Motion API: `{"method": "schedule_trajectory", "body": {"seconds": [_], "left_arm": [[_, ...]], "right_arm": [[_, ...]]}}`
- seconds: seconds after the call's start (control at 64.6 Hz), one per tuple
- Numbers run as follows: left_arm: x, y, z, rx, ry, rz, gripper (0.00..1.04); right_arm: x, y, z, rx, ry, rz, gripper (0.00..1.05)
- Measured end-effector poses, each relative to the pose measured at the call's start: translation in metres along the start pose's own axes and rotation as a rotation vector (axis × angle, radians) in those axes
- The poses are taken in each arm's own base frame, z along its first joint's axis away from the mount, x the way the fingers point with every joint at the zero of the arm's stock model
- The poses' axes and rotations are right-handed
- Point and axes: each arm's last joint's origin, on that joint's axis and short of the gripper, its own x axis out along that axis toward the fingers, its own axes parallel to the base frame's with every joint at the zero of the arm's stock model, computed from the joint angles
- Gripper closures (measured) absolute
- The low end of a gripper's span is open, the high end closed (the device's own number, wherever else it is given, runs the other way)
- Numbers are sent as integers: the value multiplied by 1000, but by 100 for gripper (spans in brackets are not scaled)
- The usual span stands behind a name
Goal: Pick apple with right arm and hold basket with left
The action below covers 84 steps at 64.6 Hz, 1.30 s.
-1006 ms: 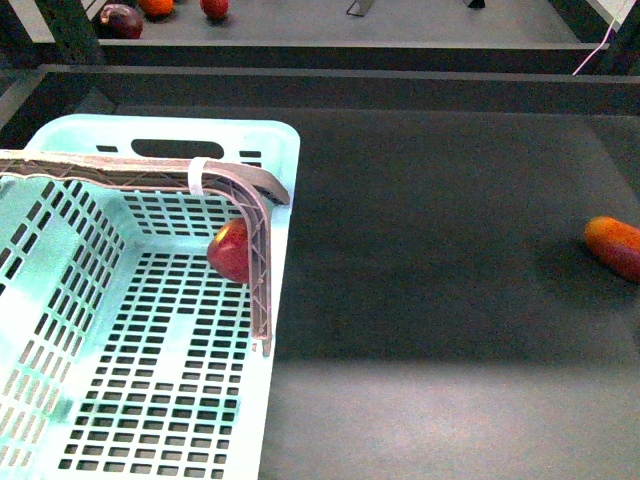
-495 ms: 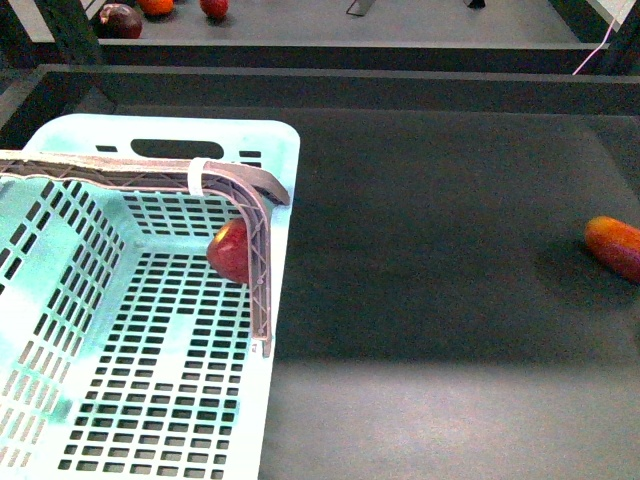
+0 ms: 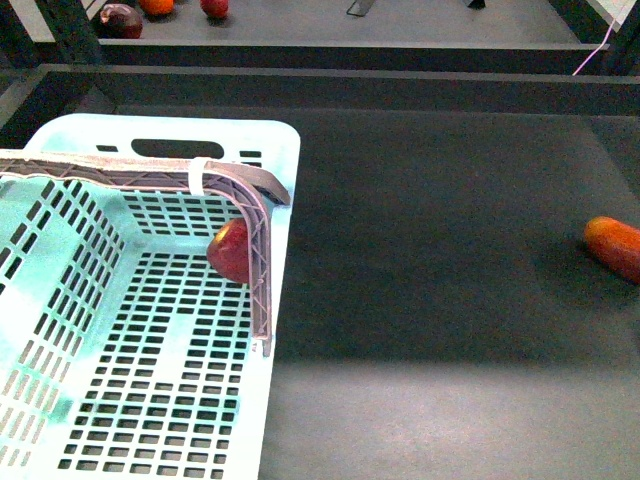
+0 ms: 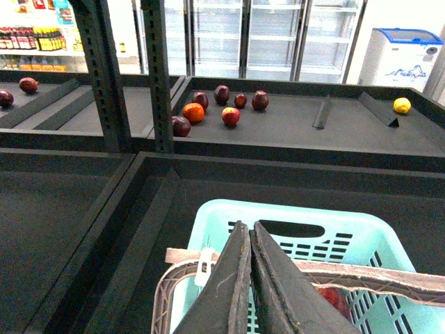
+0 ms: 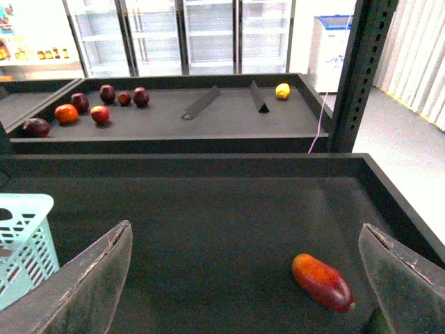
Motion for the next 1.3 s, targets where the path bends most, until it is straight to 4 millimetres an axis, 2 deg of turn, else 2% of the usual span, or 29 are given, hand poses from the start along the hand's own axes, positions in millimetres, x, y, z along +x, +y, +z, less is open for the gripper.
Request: {"method": "schedule_trajectory", "body": {"seconds": [0.867, 0.975, 1.3], "left_arm": [[-25, 0, 3, 0, -12, 0, 101], [-35, 0, -1, 1, 4, 0, 101], [-36, 0, 0, 1, -7, 1, 101]], "right_arm": [[0, 0, 0, 0, 0, 0, 9], [0, 0, 0, 0, 0, 0, 9], [0, 0, 0, 0, 0, 0, 9]]}}
